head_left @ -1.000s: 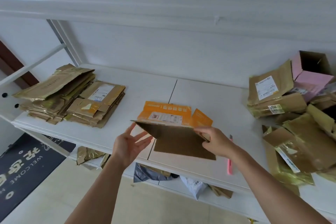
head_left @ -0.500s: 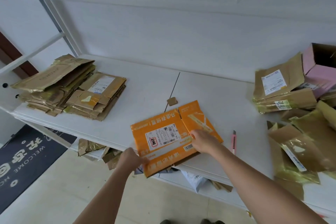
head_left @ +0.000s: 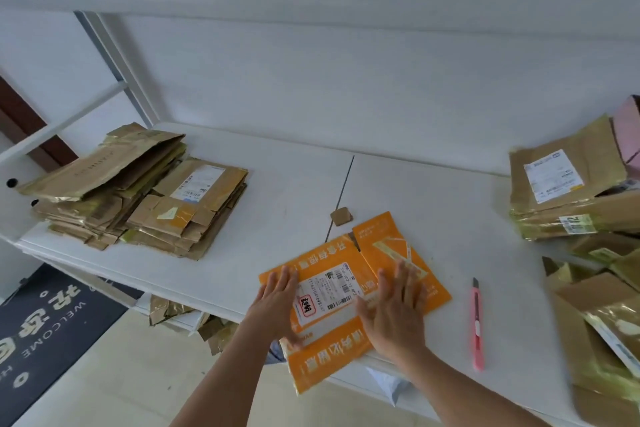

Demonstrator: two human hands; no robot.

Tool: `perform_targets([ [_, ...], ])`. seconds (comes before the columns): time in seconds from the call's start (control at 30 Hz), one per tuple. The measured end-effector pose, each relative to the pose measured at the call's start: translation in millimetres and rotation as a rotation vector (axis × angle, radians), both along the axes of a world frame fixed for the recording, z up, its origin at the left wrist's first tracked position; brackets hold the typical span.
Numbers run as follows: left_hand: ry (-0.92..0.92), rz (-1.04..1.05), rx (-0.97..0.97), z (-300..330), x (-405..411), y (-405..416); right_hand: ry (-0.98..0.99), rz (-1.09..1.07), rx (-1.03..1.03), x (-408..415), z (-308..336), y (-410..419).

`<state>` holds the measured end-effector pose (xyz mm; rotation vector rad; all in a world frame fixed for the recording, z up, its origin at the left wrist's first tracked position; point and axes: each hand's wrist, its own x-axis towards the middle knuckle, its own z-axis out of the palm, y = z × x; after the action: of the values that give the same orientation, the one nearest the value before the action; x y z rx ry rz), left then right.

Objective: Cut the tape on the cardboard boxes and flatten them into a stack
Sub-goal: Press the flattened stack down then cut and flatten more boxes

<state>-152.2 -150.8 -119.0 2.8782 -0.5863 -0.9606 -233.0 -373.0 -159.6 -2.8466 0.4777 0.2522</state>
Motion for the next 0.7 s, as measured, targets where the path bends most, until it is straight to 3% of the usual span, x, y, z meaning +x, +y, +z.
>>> perform_targets([
  [0.17, -0.01, 0.133, -0.121, -3, -5, 2, 0.053, 0.152, -0.052, 23, 6, -20],
  [0.27, -0.113, 0.224, -0.13, 2, -21, -8, 0.108, 0.233, -0.129, 47, 23, -35],
  [0.47, -0.238, 0.33, -0.203, 4, -19, -3, 0.088, -0.022, 0.062, -5, 18, 28],
  [0.7, -0.198, 0.501, -0.243, 1, -5, -1, -0.061, -0.039, 0.06, -37, -20, 49],
])
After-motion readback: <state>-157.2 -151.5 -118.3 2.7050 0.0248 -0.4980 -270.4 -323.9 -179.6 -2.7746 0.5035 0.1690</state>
